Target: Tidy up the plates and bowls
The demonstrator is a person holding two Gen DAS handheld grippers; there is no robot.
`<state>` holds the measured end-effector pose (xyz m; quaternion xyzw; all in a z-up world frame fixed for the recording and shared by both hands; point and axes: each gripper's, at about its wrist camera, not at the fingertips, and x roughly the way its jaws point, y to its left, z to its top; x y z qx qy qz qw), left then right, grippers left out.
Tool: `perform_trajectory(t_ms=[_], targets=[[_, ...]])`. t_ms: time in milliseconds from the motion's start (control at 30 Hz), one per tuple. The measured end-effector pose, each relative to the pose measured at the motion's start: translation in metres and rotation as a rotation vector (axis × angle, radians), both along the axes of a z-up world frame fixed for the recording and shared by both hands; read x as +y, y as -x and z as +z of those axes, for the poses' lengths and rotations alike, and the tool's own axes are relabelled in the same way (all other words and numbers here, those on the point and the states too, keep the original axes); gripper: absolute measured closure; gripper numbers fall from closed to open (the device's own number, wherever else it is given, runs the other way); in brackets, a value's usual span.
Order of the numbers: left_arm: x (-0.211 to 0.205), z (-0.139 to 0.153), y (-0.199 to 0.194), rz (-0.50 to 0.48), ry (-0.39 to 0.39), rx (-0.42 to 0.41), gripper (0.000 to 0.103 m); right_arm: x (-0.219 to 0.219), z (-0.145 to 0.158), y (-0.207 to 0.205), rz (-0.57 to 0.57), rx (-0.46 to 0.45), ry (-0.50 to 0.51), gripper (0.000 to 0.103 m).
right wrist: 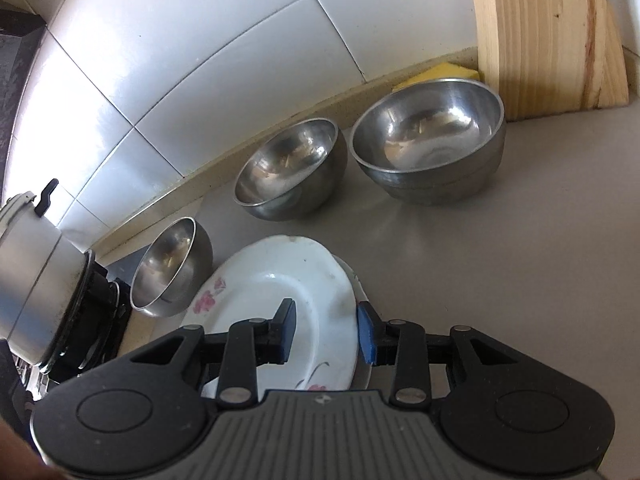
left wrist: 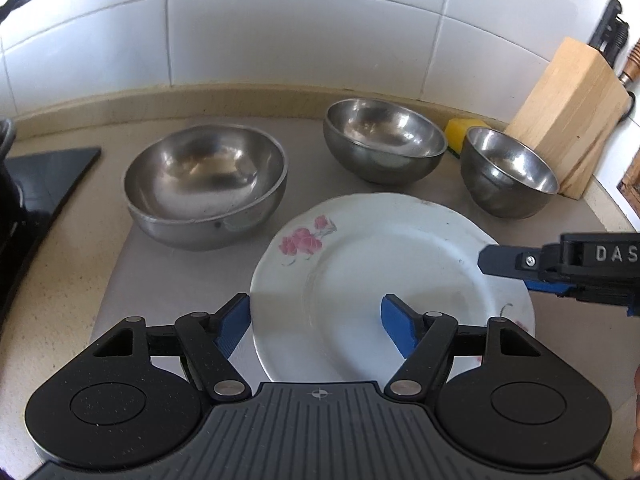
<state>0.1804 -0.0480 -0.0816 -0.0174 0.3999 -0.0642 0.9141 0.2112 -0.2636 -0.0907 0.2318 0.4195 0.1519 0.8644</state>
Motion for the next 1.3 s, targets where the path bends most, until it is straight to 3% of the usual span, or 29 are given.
perform_trajectory(t_ms=[100,167,267,400,467,700,833,1000,1133,1233,1300], targets=[[-0.004,0.005,0.003,-0.010,-0.022,-0.041,0.019,0.001,0.002,0.001,-0.001,-0.004,0.006,0.089],[-0.005,0.008,0.004,-0.007,-0.036,-0.056,0.018,0.001,0.002,0.001,0.001,-0.004,0.004,0.086],[0.001,0.011,0.006,0.006,-0.028,-0.055,0.014,0.000,0.005,0.005,-0.026,-0.029,0.042,0.067],[0.010,0.020,0.017,0.022,-0.010,-0.066,0.011,-0.008,0.016,0.013,-0.067,-0.064,0.064,0.062],[0.015,0.028,0.025,0.035,0.011,-0.076,0.007,-0.014,0.023,0.020,-0.093,-0.073,0.084,0.053],[0.025,0.049,0.083,0.035,0.107,-0.080,0.005,-0.011,0.053,0.083,-0.133,-0.098,0.137,0.023],[0.027,0.044,0.117,0.007,0.154,-0.028,0.005,-0.002,0.055,0.142,-0.150,-0.157,0.157,0.021],[0.032,0.041,0.155,-0.015,0.127,-0.020,0.005,0.009,0.042,0.197,-0.163,-0.111,0.141,0.021],[0.041,0.044,0.174,-0.042,0.208,-0.018,0.005,0.013,0.036,0.222,-0.204,-0.079,0.077,0.021],[0.044,0.050,0.193,-0.119,0.260,-0.055,0.005,0.011,0.042,0.240,-0.250,-0.108,0.045,0.021],[0.043,0.055,0.203,-0.236,0.305,-0.073,0.005,0.012,0.044,0.245,-0.249,-0.108,0.012,0.021]])
